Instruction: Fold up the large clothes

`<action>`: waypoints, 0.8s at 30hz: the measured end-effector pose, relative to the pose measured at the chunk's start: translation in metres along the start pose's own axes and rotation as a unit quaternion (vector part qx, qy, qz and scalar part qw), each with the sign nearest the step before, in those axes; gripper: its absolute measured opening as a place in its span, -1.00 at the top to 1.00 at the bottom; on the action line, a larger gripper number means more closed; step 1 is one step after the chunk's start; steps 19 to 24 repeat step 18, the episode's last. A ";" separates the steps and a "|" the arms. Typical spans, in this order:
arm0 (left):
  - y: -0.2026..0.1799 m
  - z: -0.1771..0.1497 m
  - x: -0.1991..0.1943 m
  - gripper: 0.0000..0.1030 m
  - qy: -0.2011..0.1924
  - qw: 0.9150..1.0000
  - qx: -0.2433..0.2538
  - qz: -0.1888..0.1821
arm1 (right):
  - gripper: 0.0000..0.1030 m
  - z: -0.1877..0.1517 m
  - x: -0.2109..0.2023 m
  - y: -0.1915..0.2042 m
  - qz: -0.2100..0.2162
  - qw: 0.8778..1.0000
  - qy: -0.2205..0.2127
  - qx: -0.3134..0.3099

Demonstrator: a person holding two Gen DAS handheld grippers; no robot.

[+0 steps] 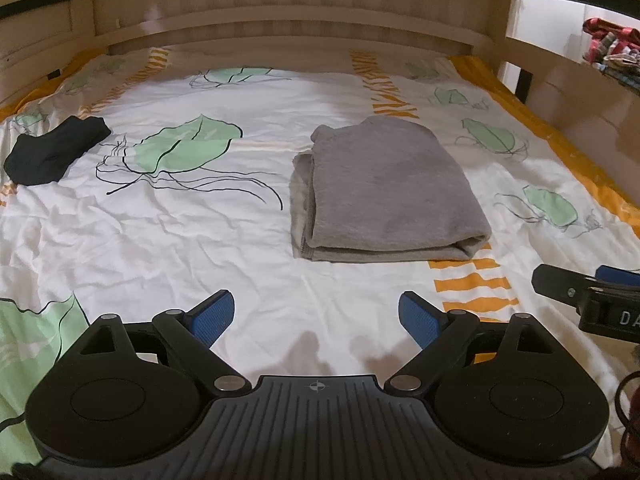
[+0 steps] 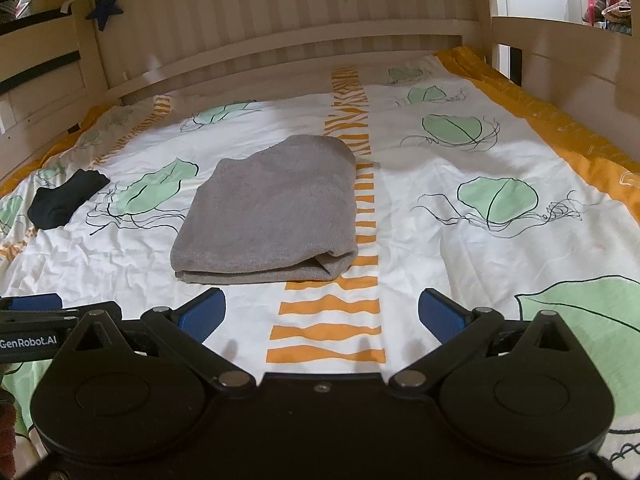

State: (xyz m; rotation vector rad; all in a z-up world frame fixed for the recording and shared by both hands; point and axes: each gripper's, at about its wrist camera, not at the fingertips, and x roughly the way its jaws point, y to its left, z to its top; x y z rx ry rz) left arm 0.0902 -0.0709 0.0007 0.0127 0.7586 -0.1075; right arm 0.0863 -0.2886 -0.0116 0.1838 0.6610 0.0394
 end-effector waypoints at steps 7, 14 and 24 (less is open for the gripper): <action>0.000 0.001 0.003 -0.73 0.002 1.000 0.001 0.002 | -0.99 -0.002 0.002 0.002 0.001 1.000 0.003 0.001; -0.001 -0.001 0.006 -0.73 0.001 1.000 0.004 0.004 | -0.99 -0.003 0.002 0.003 0.003 1.000 0.006 0.002; -0.002 -0.001 0.006 -0.73 0.002 1.000 0.006 0.003 | -0.99 -0.003 0.003 0.003 0.004 1.000 0.008 0.003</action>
